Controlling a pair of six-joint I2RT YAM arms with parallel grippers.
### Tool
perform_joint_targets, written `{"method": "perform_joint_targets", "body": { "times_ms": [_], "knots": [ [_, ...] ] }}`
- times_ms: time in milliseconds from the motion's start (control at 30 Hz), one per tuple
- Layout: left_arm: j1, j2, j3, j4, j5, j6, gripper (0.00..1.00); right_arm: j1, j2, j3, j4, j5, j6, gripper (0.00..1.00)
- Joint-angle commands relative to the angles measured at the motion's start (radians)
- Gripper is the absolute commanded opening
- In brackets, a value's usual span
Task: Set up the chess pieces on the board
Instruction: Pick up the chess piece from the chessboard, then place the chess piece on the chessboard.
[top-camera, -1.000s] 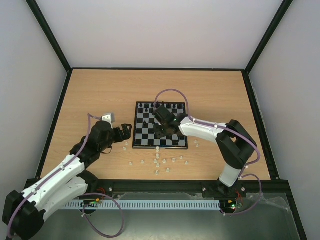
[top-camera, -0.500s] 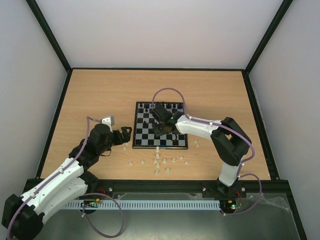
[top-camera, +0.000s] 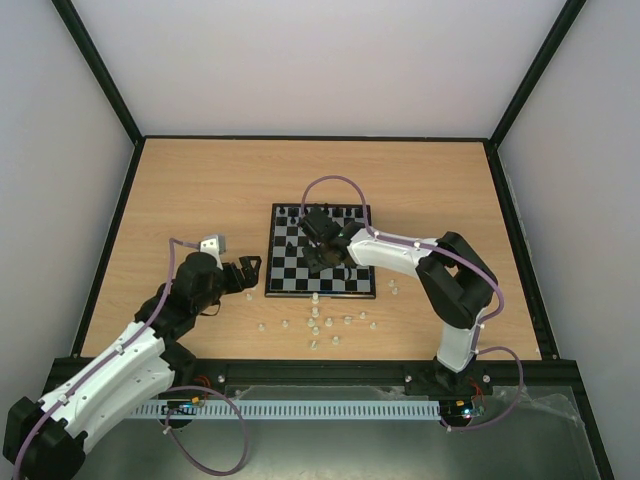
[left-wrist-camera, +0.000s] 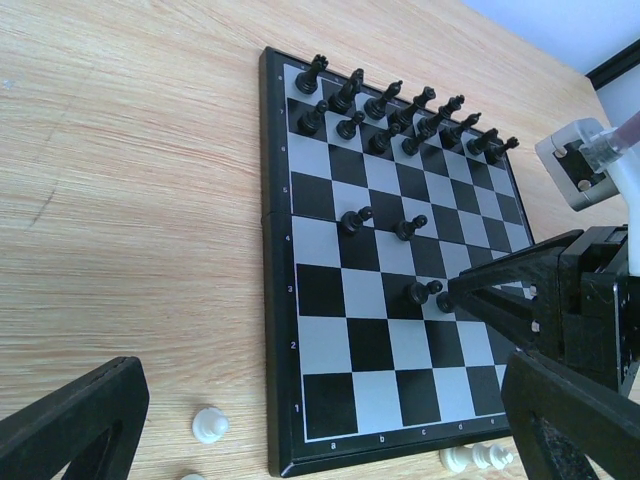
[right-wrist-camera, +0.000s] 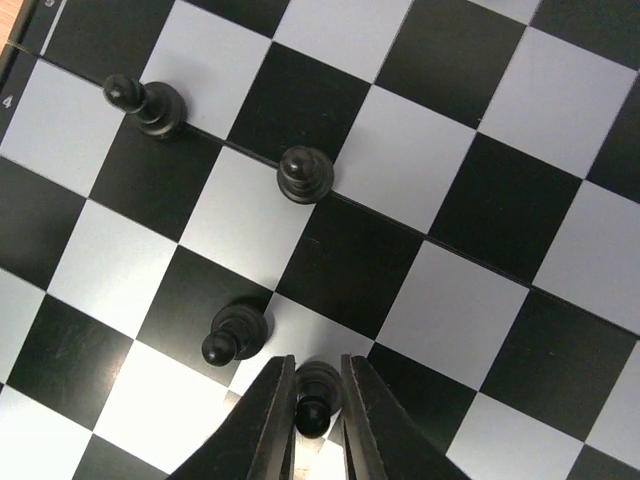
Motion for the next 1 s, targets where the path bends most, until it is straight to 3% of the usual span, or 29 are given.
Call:
{"method": "perform_joint_targets", "body": {
  "times_ms": [0,300,767,967],
  "knots": [
    [-0.002,0.001,-0.019,0.017,-0.002,-0.008,0.99,0.007,0.023,0.03,-0.066,0.035,-0.005,0.11],
    [-0.002,0.007,-0.028,0.028,0.017,-0.007,0.99,-0.023,0.004,0.06,-0.125,0.134,0.012,0.03],
    [-0.002,-0.004,-0.033,0.027,0.037,0.012,0.99,-0.312,-0.013,0.186,-0.208,0.094,0.009,0.04],
    [-0.002,-0.005,-0.04,0.03,0.041,0.015,0.99,-0.361,0.024,0.237,-0.228,0.082,-0.002,0.05]
  ]
}}
